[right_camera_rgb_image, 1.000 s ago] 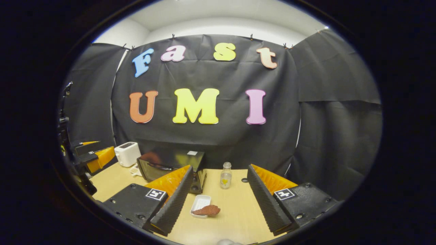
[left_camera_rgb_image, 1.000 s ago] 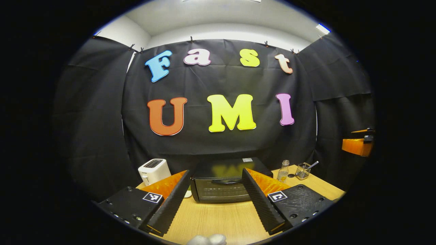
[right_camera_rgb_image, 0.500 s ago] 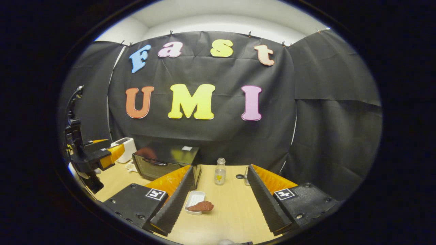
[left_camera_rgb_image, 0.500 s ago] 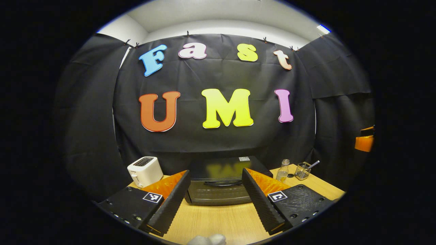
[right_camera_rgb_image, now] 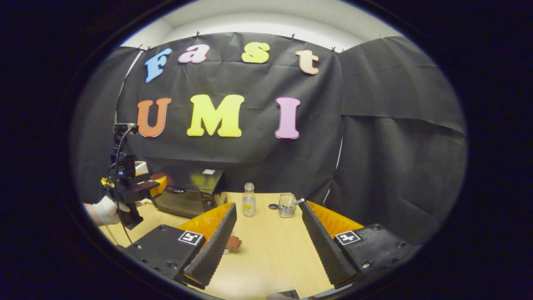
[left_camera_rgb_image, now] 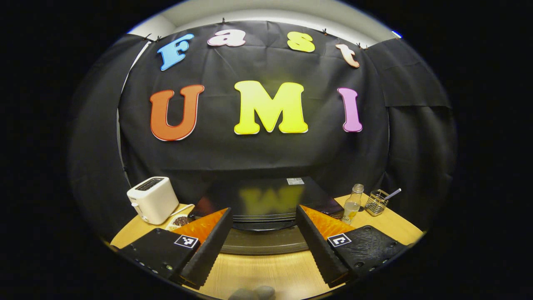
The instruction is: Open the electric oven with the left hand, put the food in, and close the electric oven.
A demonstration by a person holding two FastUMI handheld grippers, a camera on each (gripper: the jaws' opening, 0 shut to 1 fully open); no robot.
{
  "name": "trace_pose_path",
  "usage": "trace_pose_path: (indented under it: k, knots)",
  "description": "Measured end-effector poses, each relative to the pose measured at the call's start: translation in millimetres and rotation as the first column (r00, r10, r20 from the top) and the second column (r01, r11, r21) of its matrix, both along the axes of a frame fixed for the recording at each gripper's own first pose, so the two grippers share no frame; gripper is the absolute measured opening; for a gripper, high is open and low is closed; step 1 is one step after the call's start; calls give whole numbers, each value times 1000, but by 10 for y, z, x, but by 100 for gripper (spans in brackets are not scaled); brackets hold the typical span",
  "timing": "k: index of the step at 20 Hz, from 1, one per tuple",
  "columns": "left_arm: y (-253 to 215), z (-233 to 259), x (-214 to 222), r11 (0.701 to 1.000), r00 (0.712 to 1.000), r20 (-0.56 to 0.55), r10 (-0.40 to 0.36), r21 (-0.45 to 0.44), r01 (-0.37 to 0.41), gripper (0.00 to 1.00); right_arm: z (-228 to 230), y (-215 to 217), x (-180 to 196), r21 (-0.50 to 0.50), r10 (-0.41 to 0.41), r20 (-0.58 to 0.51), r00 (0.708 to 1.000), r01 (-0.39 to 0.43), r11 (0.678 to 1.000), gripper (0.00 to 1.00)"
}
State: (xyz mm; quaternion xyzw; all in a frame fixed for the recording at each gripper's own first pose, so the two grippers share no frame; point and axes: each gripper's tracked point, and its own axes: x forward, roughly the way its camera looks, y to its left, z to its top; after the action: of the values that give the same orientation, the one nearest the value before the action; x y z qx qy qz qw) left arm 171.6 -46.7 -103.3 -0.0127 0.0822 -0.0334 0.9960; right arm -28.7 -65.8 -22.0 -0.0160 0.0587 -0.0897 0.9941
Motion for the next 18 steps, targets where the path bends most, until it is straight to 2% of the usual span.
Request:
trace_pose_path:
  k: [5,8,10,18]
  knots:
    - [-2,-304,375,1000,999,-50,3,31,-1,97,-81,-98,-133,20,-60,-26,998,60,998,100]
    - [-61,-461,456,999,996,-89,-5,39,9,97,-113,-96,-166,25,-66,-37,997,67,997,100]
    - [-62,-444,495,999,997,-75,4,44,0,98,-104,-91,-158,30,-66,-37,997,67,997,100]
    - [-65,-490,236,999,996,-85,0,48,4,97,-186,13,-137,56,-32,-55,998,36,998,100]
